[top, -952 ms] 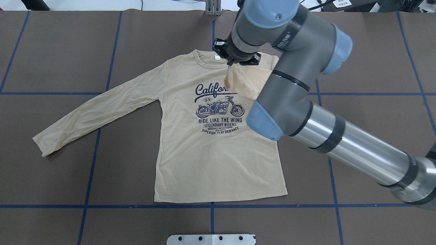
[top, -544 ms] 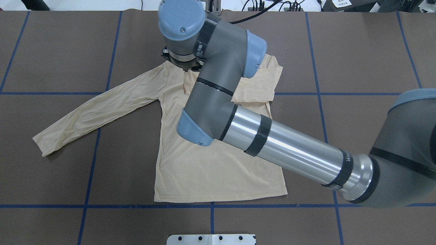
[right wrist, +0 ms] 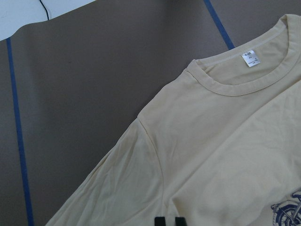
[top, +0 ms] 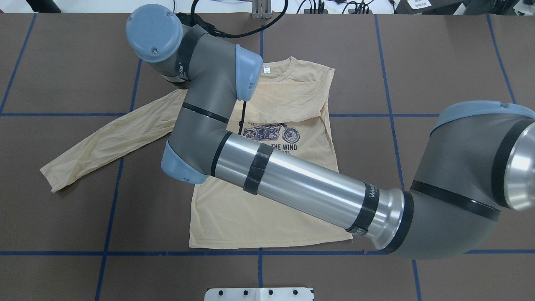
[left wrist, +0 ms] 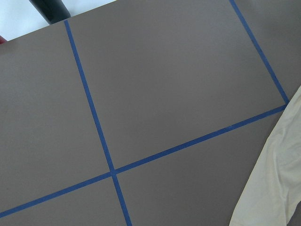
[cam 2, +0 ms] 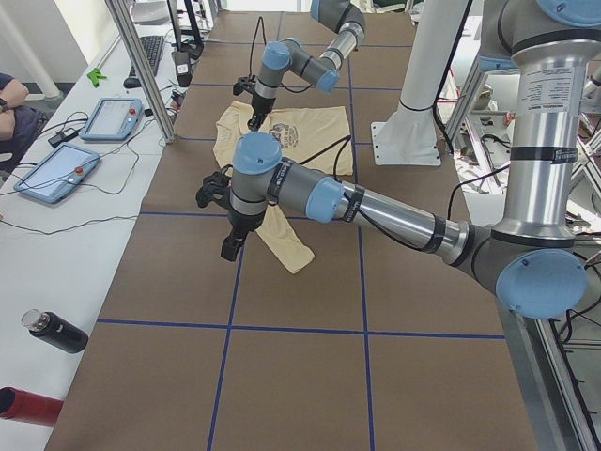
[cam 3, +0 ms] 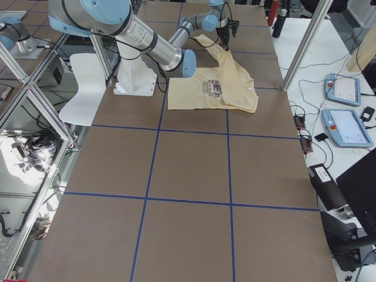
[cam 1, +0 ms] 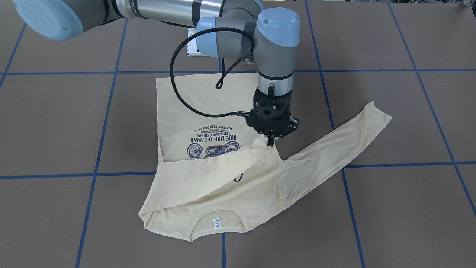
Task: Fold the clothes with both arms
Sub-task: 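Grasp the sleeve with the right gripper and lay it across the shirt body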
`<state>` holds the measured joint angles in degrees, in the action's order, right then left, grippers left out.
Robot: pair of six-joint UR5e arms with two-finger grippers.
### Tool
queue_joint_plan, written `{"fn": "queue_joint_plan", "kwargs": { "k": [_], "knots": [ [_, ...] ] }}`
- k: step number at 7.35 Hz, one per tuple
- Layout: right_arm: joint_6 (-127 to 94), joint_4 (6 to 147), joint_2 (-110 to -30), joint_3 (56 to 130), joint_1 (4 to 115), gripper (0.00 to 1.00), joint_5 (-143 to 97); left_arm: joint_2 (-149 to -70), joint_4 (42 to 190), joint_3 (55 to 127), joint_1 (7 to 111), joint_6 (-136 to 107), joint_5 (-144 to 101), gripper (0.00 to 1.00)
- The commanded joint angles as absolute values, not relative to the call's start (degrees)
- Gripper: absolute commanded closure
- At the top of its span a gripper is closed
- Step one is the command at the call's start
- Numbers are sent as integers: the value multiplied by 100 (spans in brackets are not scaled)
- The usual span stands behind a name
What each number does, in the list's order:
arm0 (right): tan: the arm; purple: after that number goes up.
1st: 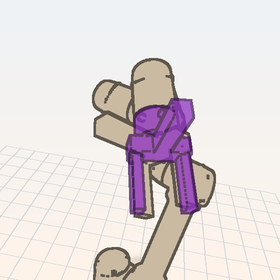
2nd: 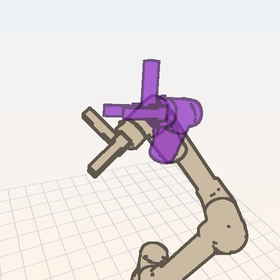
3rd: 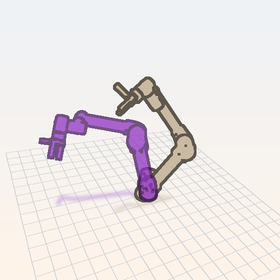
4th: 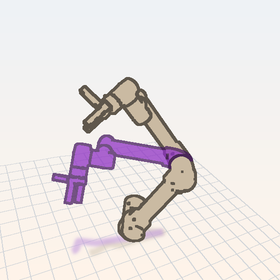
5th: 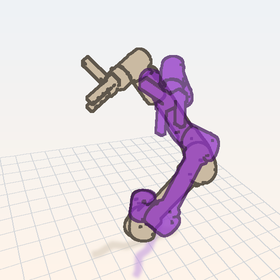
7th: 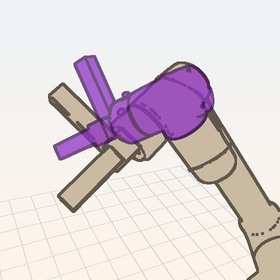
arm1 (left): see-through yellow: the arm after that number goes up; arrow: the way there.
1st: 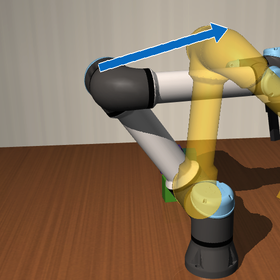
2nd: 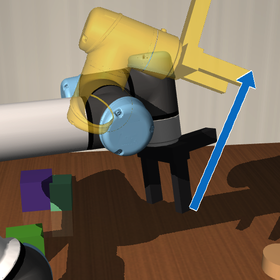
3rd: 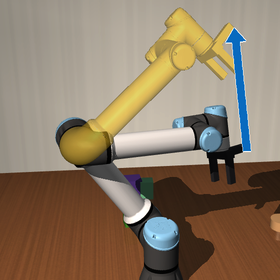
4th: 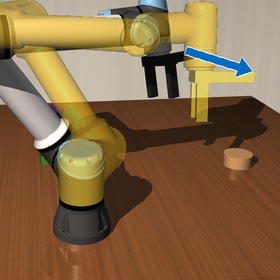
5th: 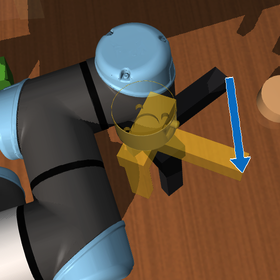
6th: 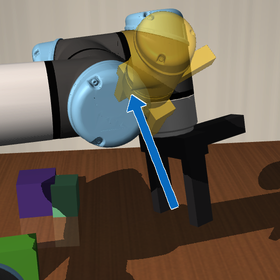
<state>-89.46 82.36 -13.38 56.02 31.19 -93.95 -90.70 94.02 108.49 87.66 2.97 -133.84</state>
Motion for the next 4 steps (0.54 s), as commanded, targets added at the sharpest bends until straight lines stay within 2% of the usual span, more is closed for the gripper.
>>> {"fn": "queue_joint_plan", "kwargs": {
  "k": [1, 3, 4],
  "knots": [
    [-9105, 8183, -1020, 5317, 3120, 3, -9387, -9070, 9404, 10837, 8763, 299, -13508, 0],
    [-9027, 8209, -1019, 5370, 3216, 1, -9561, -9079, 9448, 10863, 8763, 299, -13544, 0],
    [-8870, 8322, -1237, 5579, 3417, 1, -10050, -9079, 9936, 10889, 8702, 273, -13544, 0]
  ]
}}
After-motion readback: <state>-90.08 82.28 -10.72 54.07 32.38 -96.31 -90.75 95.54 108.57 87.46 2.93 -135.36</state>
